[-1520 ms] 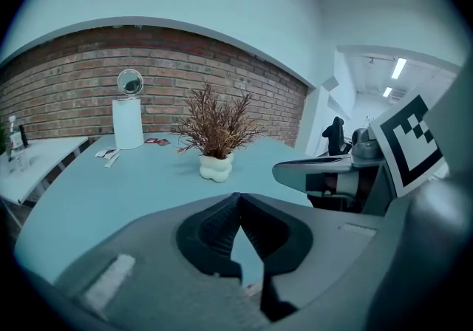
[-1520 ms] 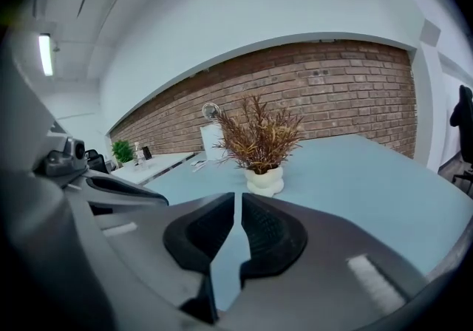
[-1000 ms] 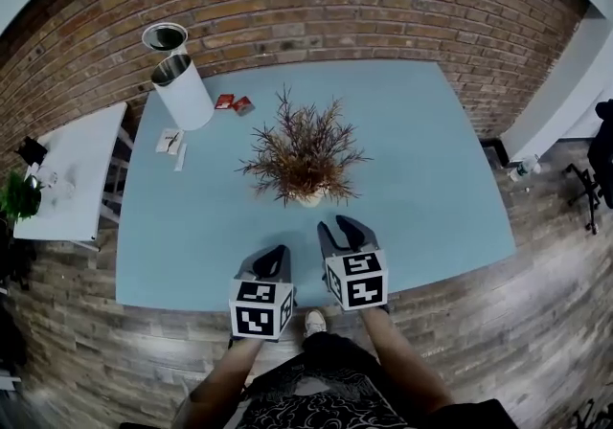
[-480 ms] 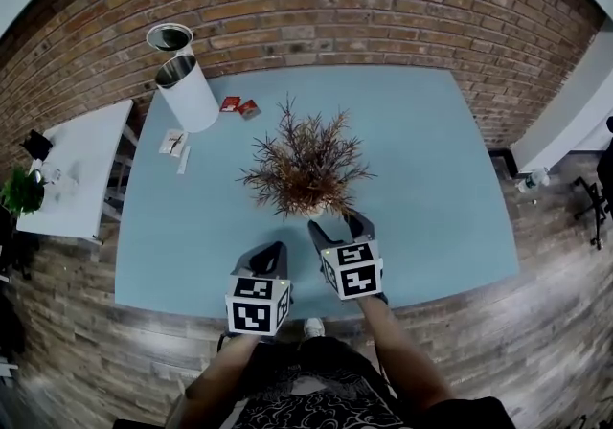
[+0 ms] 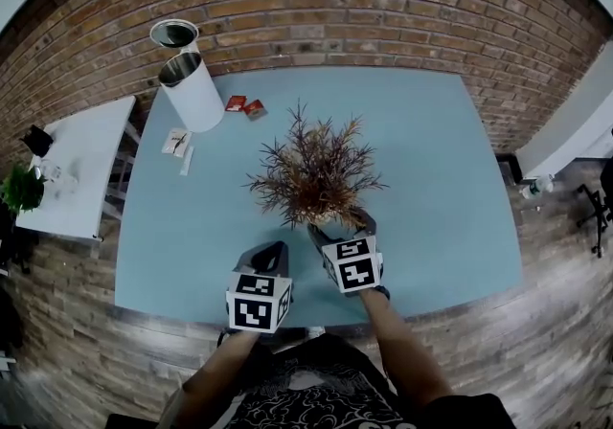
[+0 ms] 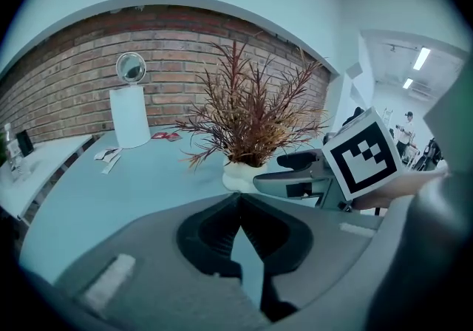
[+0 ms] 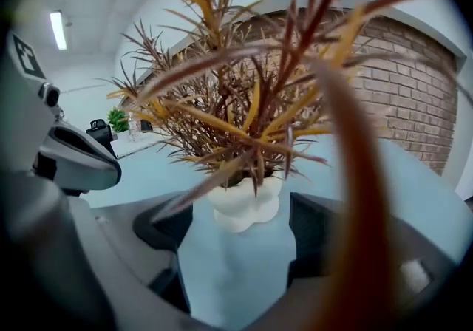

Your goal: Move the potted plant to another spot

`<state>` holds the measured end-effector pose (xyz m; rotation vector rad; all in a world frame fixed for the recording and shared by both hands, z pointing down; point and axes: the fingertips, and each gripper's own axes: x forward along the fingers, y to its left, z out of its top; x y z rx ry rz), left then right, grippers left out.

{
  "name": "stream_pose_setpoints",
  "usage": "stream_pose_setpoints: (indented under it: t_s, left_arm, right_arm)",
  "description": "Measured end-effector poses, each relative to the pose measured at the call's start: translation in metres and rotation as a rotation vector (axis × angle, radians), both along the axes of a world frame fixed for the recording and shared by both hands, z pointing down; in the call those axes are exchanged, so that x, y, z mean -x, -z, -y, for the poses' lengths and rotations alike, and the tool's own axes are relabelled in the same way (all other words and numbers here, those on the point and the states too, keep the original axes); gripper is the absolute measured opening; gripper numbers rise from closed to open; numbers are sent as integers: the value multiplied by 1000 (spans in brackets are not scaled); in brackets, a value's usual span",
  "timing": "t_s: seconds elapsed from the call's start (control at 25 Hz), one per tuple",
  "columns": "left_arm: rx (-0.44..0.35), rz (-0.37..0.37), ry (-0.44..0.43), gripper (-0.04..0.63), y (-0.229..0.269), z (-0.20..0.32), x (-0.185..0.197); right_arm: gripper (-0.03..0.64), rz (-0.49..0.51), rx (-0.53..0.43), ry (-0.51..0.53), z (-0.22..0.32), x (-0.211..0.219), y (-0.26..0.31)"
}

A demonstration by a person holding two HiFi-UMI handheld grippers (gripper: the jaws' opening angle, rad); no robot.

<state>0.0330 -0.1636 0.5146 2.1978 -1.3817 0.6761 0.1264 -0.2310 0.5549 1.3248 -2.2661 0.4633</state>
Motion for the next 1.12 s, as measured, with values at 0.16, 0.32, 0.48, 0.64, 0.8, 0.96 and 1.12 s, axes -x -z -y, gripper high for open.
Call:
stream_pose_setpoints:
  t_s: [0.16, 0.32, 0.48, 0.64, 0.8, 0.96, 1.12]
  left_arm:
    - [3, -2, 7, 0, -3, 9, 8]
    - [11, -14, -7, 0, -5, 15, 6]
    - [15, -17, -12, 0, -6, 21, 9]
    - [21, -19, -13, 0, -8, 26, 14]
    - [28, -18, -19, 0, -11, 27, 18]
    - [25, -19, -17, 0, -9, 29, 25]
    - [23, -15, -14, 0, -9, 30, 34]
  right_arm:
    - [414, -1, 2, 6, 7, 5, -6]
    - [428, -4, 8, 8, 13, 8, -9]
    - [449, -23, 10, -6, 21, 4, -16]
    - [468, -26, 25, 1, 27, 5, -23]
    - [471, -22, 40, 22, 31, 8, -29]
    - [451, -29, 41, 34, 33, 11, -31]
    - [449, -26, 44, 23, 33, 12, -33]
